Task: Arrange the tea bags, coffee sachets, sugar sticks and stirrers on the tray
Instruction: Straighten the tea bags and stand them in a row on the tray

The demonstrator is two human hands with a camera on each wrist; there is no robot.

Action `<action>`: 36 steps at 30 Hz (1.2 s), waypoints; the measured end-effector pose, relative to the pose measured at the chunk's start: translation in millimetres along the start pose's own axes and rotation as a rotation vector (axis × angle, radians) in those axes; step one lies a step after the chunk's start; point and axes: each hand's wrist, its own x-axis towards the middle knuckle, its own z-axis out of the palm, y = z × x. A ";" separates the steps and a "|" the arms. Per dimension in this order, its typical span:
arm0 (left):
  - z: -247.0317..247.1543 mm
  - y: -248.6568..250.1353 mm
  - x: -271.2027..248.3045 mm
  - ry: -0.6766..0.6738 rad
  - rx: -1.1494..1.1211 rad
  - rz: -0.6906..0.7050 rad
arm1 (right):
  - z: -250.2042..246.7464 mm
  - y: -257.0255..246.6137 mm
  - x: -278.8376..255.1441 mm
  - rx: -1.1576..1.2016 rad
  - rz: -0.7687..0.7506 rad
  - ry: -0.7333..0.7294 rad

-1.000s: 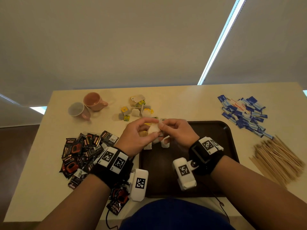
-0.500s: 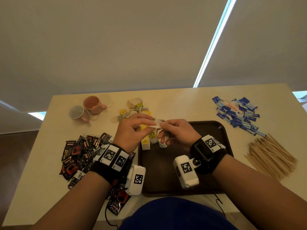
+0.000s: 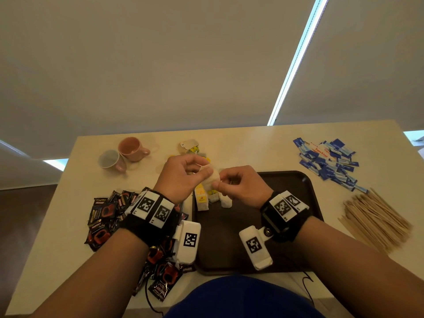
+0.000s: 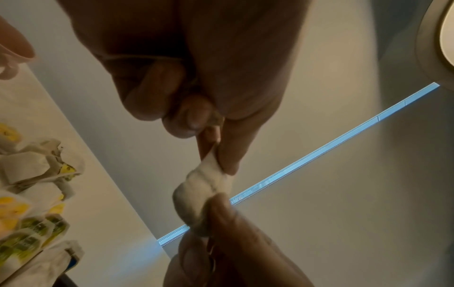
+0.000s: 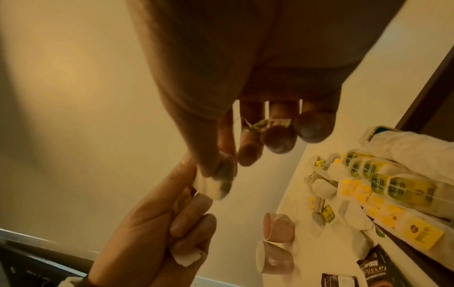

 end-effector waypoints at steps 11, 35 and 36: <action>1.7 -3.8 -1.2 0.072 -0.127 -0.028 | 0.7 1.4 2.2 0.065 -0.005 0.049; 1.2 15.6 14.8 0.210 -0.257 -0.137 | 11.6 26.9 -6.2 -0.017 0.233 -0.215; 1.1 15.7 14.8 0.207 -0.260 -0.140 | 11.3 26.6 -6.1 0.003 0.236 -0.215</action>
